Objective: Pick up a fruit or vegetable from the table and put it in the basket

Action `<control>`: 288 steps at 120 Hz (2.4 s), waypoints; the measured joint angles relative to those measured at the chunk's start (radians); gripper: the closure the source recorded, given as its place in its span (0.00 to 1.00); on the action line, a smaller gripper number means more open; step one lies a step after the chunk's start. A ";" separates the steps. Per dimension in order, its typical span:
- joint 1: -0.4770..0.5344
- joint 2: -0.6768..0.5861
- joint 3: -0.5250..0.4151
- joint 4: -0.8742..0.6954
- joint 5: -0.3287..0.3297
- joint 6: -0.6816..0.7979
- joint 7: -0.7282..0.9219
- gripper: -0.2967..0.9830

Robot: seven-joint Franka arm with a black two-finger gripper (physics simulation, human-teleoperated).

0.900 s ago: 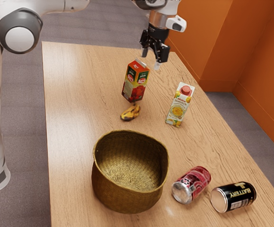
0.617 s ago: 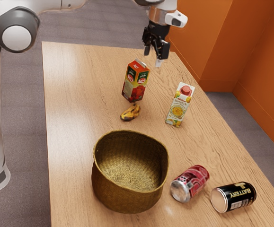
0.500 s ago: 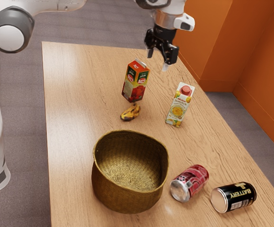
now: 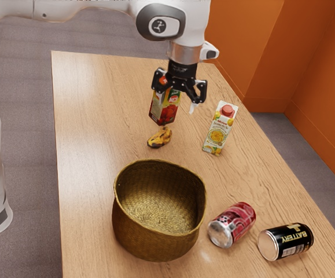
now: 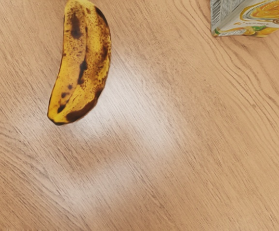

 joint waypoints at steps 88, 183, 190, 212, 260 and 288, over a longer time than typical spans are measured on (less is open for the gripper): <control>0.002 0.100 -0.030 -0.016 0.053 0.040 -0.375 0.23; 0.001 0.088 0.112 -0.162 0.018 0.117 -0.459 0.23; 0.001 0.086 0.112 -0.174 0.019 0.131 -0.460 0.23; 0.002 0.082 0.112 -0.196 0.041 0.158 -0.448 0.23; 0.002 0.074 0.115 -0.218 0.064 0.196 -0.302 0.24; 0.003 0.069 0.124 -0.217 0.065 0.212 -0.178 0.23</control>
